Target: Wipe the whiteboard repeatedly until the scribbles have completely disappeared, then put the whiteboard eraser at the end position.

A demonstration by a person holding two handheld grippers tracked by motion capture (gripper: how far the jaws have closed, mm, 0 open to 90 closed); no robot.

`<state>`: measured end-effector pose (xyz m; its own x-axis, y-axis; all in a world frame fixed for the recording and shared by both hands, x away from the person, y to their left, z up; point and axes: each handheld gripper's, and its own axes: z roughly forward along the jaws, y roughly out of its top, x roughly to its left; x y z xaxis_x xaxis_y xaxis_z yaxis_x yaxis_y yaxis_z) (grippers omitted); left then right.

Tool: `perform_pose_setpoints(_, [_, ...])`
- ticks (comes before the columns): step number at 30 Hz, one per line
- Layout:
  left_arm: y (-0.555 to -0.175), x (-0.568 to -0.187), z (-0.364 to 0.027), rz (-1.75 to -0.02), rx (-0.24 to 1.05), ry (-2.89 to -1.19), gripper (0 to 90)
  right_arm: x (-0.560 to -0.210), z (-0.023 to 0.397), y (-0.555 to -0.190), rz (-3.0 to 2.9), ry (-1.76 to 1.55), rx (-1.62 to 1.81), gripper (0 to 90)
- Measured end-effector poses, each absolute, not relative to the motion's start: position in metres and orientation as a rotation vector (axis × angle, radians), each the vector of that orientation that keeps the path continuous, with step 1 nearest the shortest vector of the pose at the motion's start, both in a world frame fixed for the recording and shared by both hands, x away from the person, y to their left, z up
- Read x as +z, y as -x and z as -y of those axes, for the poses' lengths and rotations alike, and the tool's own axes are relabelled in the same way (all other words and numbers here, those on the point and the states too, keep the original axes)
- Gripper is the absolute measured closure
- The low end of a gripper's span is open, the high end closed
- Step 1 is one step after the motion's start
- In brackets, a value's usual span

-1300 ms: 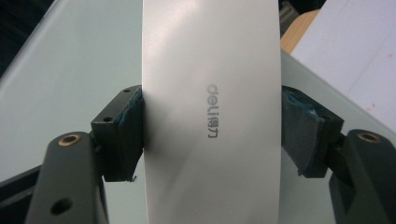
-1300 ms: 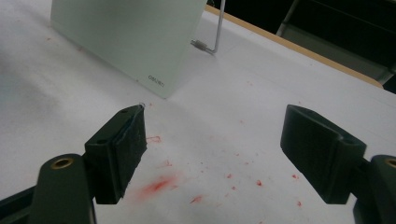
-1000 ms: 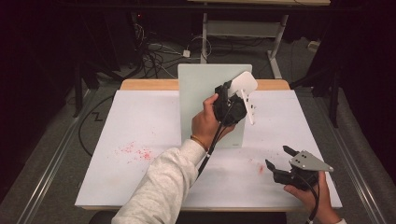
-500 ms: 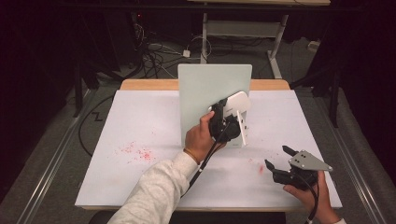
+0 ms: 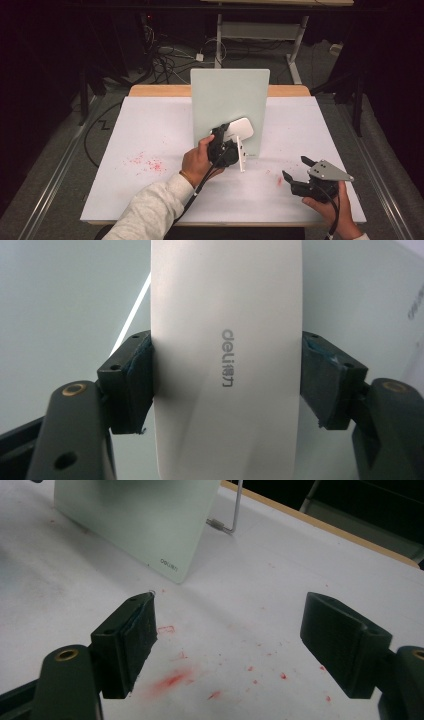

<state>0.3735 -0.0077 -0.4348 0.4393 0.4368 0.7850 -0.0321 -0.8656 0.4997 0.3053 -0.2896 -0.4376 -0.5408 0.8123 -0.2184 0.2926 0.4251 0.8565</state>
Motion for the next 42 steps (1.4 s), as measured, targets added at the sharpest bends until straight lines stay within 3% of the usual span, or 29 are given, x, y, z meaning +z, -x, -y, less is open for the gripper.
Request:
perform_pose_setpoints(8, [-0.368,-0.437,-0.011,-0.337,1.357,-2.294,29.2,-0.436,0.29,-0.305,-2.033,-0.936,1.056,22.9])
perform_pose_setpoints(14, [-0.37,-0.44,-0.017,-0.346,1.389,-2.303,29.2,-0.437,0.291,-0.305,-2.032,-0.934,1.052,23.0])
perform_pose_setpoints(17, [-0.368,-0.447,-0.002,-0.291,1.445,-2.292,29.2,-0.435,0.29,-0.304,-2.033,-0.917,1.05,22.9])
perform_pose_setpoints(24, [-0.365,-0.457,0.048,-0.172,1.429,-2.334,29.2,-0.439,0.288,-0.306,-2.048,-0.928,1.033,23.0])
perform_pose_setpoints(30, [-0.365,-0.452,0.045,-0.186,1.309,-2.346,29.2,-0.438,0.291,-0.305,-2.039,-0.932,1.039,22.9])
perform_pose_setpoints(38, [-0.357,-0.427,0.0,-0.237,1.132,-2.335,29.2,-0.436,0.292,-0.304,-2.028,-0.937,1.051,23.0])
perform_pose_setpoints(42, [-0.352,-0.414,-0.021,-0.209,0.979,-2.344,29.2,-0.436,0.293,-0.304,-2.028,-0.933,1.049,23.0])
